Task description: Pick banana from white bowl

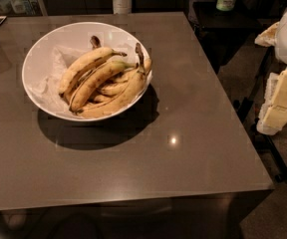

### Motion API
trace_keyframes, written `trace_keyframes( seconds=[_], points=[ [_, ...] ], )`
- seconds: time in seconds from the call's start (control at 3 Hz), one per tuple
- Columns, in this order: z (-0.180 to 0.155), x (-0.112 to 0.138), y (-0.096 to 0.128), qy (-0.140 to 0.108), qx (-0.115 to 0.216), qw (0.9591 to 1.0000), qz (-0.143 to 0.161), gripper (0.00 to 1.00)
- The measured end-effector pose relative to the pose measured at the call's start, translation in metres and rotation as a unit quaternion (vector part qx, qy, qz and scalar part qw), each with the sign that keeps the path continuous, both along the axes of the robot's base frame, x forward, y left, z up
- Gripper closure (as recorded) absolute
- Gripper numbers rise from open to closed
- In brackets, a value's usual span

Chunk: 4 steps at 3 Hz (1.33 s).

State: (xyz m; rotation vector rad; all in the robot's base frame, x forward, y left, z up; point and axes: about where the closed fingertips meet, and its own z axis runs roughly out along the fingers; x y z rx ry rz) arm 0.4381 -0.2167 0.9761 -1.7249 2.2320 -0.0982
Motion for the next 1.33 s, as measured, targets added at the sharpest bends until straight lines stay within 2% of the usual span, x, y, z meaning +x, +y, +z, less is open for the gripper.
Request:
trace_keyframes(
  seconds=[0.33,0.67,1.0,1.33],
  points=[
    [0.001,0.001,0.002,-0.003,-0.002,1.0,0.002,0.0],
    [0.005,0.012,0.025,-0.003,-0.017,0.9992,0.035,0.0],
    [0.001,0.028,0.056,0.015,-0.036,0.9958,0.082,0.0],
    [-0.004,0.041,0.085,0.029,-0.053,0.9899,0.129,0.0]
  ],
)
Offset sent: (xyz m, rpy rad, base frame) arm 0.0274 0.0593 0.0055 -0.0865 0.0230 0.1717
